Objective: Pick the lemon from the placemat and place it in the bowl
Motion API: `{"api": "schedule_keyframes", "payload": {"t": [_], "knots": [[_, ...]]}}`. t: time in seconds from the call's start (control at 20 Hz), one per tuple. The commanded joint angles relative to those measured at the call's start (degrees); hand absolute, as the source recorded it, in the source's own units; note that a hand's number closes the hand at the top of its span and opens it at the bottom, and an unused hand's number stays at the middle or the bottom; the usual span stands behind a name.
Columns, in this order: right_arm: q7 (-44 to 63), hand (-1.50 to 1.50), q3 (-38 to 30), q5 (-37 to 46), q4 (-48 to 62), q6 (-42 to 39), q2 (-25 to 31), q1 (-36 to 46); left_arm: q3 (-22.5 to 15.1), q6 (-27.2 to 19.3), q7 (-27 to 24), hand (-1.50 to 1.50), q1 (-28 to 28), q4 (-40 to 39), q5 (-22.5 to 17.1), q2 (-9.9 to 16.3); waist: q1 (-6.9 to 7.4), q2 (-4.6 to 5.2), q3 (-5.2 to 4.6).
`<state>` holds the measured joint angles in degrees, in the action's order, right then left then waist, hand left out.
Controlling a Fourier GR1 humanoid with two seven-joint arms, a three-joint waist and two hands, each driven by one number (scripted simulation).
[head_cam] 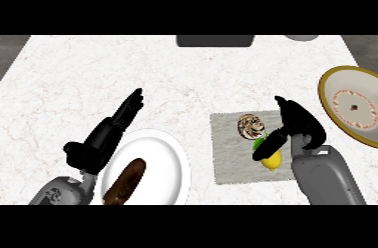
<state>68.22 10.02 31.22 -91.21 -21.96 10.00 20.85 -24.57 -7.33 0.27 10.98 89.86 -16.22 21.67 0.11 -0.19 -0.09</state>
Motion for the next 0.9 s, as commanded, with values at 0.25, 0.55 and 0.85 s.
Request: {"api": "schedule_keyframes", "payload": {"t": [0.25, 0.55, 0.85], "knots": [[13.23, -1.5, 5.05, 9.68, -2.16, -1.8, -4.04, 0.33, 1.13, 2.18, -1.47, 0.0, -1.13, -2.09, 1.38, -0.29, -0.13, 0.05, 0.01], [7.56, -1.5, 2.75, 15.65, 3.68, -0.55, -2.67, -1.42, 2.87, 2.95, 1.62, 0.0, -0.53, 1.1, 0.6, 0.34, 0.2, 0.18, 0.07], [5.1, -1.5, 0.47, 17.59, 0.12, -2.24, -2.98, -7.54, 2.66, 1.22, -0.3, 0.0, -0.55, -2.52, 3.03, -4.03, -0.46, 0.13, 0.07]]}}
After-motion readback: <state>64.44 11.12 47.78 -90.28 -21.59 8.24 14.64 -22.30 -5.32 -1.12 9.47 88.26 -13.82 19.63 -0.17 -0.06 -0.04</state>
